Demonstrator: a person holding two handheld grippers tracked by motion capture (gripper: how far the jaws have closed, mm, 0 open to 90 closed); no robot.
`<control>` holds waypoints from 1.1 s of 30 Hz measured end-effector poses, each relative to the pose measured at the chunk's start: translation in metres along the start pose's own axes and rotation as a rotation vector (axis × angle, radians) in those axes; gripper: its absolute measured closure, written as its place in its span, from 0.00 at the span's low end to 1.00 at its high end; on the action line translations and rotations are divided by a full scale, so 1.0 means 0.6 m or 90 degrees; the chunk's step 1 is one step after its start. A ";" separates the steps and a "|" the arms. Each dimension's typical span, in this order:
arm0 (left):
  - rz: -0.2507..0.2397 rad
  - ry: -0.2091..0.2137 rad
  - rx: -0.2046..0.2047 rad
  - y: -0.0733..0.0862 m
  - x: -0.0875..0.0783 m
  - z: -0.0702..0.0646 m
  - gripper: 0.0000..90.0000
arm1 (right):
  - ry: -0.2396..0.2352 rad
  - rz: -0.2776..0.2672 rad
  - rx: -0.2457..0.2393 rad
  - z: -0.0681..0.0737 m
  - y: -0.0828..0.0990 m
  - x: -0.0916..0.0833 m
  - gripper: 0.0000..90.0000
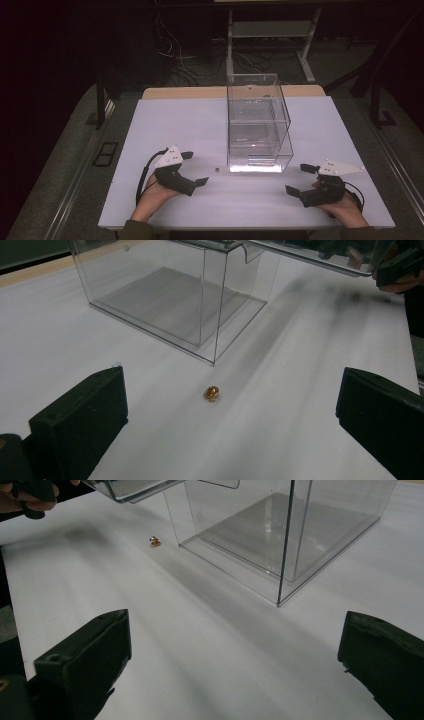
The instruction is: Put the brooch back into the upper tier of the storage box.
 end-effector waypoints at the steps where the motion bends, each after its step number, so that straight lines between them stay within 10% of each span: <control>1: -0.001 -0.001 0.000 -0.001 0.001 0.000 0.00 | 0.001 -0.001 0.000 0.000 0.000 0.000 0.01; 33: -0.024 -0.003 0.011 -0.028 0.037 0.012 0.00 | 0.000 0.005 0.005 -0.002 0.000 0.000 0.01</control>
Point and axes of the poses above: each handheld gripper's, and its own axes: x roughly forward along the jaws, y roughly out of its underside, z roughly to its left, the point moved 3 cm from there along x, roughly forward along the jaws, and after that the axes turned 8 degrees about x, right-handed, at the moved point
